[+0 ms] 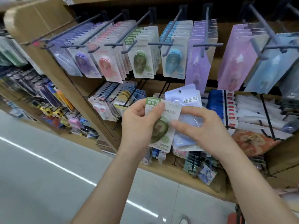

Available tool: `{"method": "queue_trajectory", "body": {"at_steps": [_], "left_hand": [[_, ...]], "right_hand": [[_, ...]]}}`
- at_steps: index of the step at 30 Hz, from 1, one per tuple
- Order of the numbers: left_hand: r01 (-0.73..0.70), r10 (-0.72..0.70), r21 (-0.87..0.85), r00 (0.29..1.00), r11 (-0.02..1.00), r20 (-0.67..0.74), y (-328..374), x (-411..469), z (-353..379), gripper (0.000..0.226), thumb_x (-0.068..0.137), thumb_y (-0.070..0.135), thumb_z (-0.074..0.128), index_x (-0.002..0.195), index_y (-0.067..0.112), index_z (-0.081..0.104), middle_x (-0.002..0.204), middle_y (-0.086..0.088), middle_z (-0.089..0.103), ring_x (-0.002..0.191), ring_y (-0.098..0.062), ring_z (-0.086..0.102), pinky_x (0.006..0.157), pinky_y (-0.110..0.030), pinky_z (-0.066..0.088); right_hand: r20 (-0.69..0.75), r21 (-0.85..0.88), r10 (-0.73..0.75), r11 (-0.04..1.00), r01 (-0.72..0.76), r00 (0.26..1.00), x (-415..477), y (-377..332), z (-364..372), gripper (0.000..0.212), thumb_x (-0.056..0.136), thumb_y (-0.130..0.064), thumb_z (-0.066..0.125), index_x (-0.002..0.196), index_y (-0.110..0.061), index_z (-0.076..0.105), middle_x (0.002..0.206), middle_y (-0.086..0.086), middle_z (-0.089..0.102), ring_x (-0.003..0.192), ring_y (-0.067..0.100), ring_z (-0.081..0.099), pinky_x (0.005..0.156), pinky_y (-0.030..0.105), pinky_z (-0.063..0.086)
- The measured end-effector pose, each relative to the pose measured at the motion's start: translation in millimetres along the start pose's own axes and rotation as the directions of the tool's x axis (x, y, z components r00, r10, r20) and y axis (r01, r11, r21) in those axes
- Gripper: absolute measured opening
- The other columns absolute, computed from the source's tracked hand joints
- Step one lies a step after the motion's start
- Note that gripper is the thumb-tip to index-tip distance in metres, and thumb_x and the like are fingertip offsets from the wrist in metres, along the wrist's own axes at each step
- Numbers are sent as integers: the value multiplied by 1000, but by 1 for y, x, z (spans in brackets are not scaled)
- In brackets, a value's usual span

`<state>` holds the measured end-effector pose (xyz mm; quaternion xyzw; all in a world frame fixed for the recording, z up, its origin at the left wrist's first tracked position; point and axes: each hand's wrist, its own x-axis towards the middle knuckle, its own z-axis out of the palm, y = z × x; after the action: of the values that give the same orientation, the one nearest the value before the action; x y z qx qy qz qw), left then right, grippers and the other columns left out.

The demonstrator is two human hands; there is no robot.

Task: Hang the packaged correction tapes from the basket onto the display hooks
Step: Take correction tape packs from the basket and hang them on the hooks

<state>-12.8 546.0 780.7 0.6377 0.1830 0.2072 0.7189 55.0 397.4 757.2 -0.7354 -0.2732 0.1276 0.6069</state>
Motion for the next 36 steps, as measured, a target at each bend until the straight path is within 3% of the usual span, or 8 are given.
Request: {"method": "queue_trajectory", "body": {"at_steps": [6,11,15,19,25,29,31,36], "left_hand": [[25,-51,-163,986,986,-157,7,7,-36,7,92,7,63,85,7,67,73,-5,73,65,-18,69,58,-31,57],[44,-71,-185,987,982,-141,11,26,-69,5,92,7,63,91,4,67,79,-9,74,71,-22,71,62,-34,59],[12,-40,-201,990,980,-133,16,54,-92,11,93,9,63,83,9,67,76,-6,73,69,-20,68,64,-33,57],[-10,9,-245,1000,969,-6,29,83,-106,8,92,5,62,87,6,69,76,-6,72,68,-17,68,64,-28,57],[1,47,-234,979,972,201,44,120,-101,7,89,5,68,83,8,70,72,-3,72,67,-15,67,63,-27,53],[-68,113,-214,973,974,201,46,137,-84,12,89,4,69,79,11,70,67,5,70,67,-10,65,64,-27,53],[-128,169,-195,964,972,208,45,140,-79,12,90,6,69,80,12,70,67,9,70,67,-6,64,63,-24,52],[-216,245,-146,944,965,220,46,145,-75,11,89,8,71,79,14,71,69,7,71,67,-5,65,61,-22,51]], "right_hand": [[213,-114,-34,992,59,976,23,7,43,14,83,-36,76,97,-36,77,113,-16,69,107,1,61,93,26,50],[190,-145,-58,986,87,980,41,8,74,9,90,-34,71,94,-40,76,117,-8,68,111,10,61,94,38,52],[160,-260,-38,962,80,986,52,5,101,12,84,-38,75,91,-47,74,119,-9,66,111,2,56,93,13,44],[83,-284,-22,958,45,996,56,0,130,10,91,-34,68,92,-41,75,111,-15,69,103,-3,58,79,4,42],[-191,-38,103,993,-112,976,56,-3,150,17,97,-29,58,90,-31,74,86,-26,72,81,-13,60,71,3,41],[-318,56,157,988,-147,935,57,-6,155,21,99,-32,54,86,-29,70,71,-30,66,69,-14,56,66,2,38],[-356,82,178,984,-159,917,59,-7,156,26,99,-36,54,79,-28,68,64,-27,60,63,-10,52,64,4,37],[-373,151,199,977,-153,906,62,-6,156,45,90,-50,54,92,-8,71,90,4,72,81,11,60,85,26,45]]}}
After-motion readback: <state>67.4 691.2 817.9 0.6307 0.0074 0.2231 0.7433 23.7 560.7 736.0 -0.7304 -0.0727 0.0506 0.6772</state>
